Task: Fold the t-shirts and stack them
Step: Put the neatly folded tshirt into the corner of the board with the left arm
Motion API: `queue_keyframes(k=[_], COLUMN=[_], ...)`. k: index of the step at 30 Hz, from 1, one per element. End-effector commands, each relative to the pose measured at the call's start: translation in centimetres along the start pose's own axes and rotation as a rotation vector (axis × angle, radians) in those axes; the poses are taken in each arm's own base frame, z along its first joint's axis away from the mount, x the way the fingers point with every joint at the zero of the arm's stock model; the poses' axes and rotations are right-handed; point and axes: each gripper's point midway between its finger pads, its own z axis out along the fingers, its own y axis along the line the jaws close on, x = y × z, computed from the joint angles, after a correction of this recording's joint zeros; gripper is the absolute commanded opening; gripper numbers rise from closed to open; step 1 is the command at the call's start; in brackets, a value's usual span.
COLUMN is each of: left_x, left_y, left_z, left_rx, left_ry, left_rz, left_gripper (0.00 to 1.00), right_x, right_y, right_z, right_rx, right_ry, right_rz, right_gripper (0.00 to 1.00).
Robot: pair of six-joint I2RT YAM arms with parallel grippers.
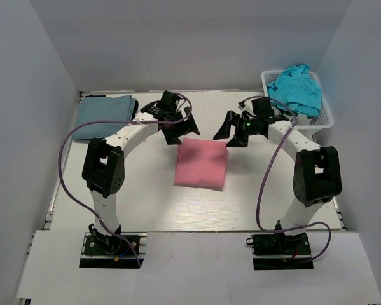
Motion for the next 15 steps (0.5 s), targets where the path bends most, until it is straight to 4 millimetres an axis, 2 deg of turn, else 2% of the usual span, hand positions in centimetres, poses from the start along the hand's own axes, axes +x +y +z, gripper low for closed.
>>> queue_keyframes(k=[1,2,3,6,11,12,15], left_x=[-0.6,-0.6,-0.2,0.0,1.7,1.5,2.0], left_y=[-2.6,-2.5,-1.6,-0.5,2.6,3.3,4.4], left_z=[0.1,0.4,1.1,3.3,6.9,7.6,8.1], left_rx=[0.114,0.104,0.071,0.043,-0.032,-0.046,-0.08], left_ry=[-0.022,-0.012,0.005,0.017,0.095,0.102,0.115], left_rz=[0.039,0.027,0.019,0.013,-0.031,-0.043,-0.049], left_gripper=[1.0,1.0,1.0,1.0,1.0,1.0,1.0], right_x=[-1.6,-1.3,-1.8,-2.6,-1.6,-1.5,-0.3], right_y=[1.4,0.2,0.1,-2.5,-5.6,-6.0,-7.7], right_z=[1.9,3.2,3.6,5.3,7.8,8.0,8.7], right_rx=[-0.101,-0.098,-0.102,-0.045,-0.012,-0.011,0.028], right_ry=[-0.02,0.011,0.0,-0.026,0.004,0.009,0.028], right_rz=[-0.014,0.033,0.028,0.068,0.135,0.145,0.162], right_gripper=[0.9,0.9,0.9,0.9,0.9,0.9,0.9])
